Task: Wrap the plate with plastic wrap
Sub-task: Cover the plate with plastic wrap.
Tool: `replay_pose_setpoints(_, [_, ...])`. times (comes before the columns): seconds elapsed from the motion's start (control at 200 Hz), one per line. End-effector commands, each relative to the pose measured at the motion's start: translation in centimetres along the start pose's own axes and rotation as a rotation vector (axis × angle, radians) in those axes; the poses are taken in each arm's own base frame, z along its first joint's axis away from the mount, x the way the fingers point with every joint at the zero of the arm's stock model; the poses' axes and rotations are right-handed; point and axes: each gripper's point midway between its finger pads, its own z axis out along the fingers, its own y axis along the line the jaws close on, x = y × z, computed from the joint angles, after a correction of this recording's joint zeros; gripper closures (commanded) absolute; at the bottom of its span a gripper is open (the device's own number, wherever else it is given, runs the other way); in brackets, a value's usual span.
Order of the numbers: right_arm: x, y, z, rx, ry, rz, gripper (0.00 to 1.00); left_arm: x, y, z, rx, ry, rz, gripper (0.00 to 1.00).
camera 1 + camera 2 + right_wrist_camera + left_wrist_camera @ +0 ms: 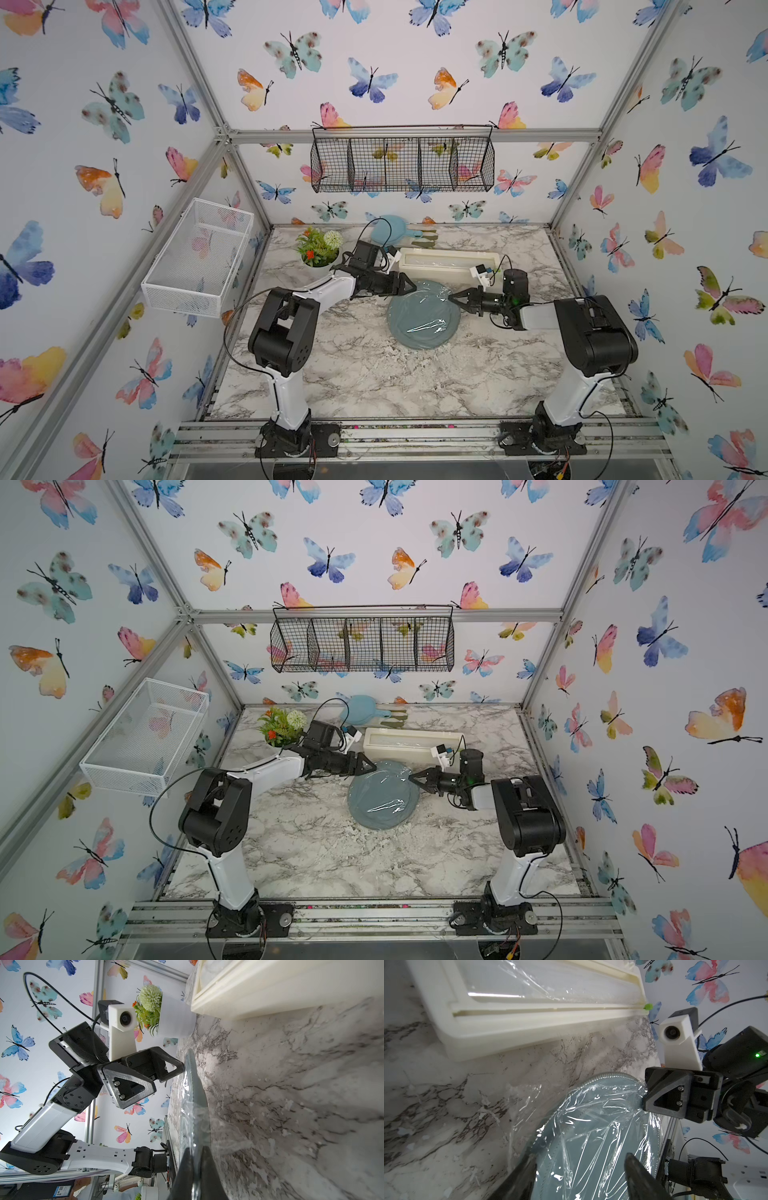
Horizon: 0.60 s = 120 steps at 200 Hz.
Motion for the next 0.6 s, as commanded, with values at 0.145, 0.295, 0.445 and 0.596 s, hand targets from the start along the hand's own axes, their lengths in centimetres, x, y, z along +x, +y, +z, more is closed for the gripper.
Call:
replay_pose_setpoints(0.145, [0.2,4.3,-0.5,-0.134,0.057,-0.117,0.98,-0.5,0.8,-0.1,-0.021,-0.013,0.027,0.20])
replay_pose_setpoints(0.295, [0.4,4.0,-0.4,-0.132,0.062,-0.109,0.97,-1.3,0.5,-0.1,-0.019,-0.032,0.052,0.18])
replay_pose_setpoints(0.445, [0.5,4.2,-0.3,-0.135,0.065,-0.116,0.98,-1.0,1.4,0.3,-0.047,-0.014,0.051,0.19])
replay_pose_setpoints(0.596, [0.6,4.1,-0.2,-0.136,0.071,-0.116,0.98,-1.1,1.5,0.4,-0.044,-0.032,0.056,0.18])
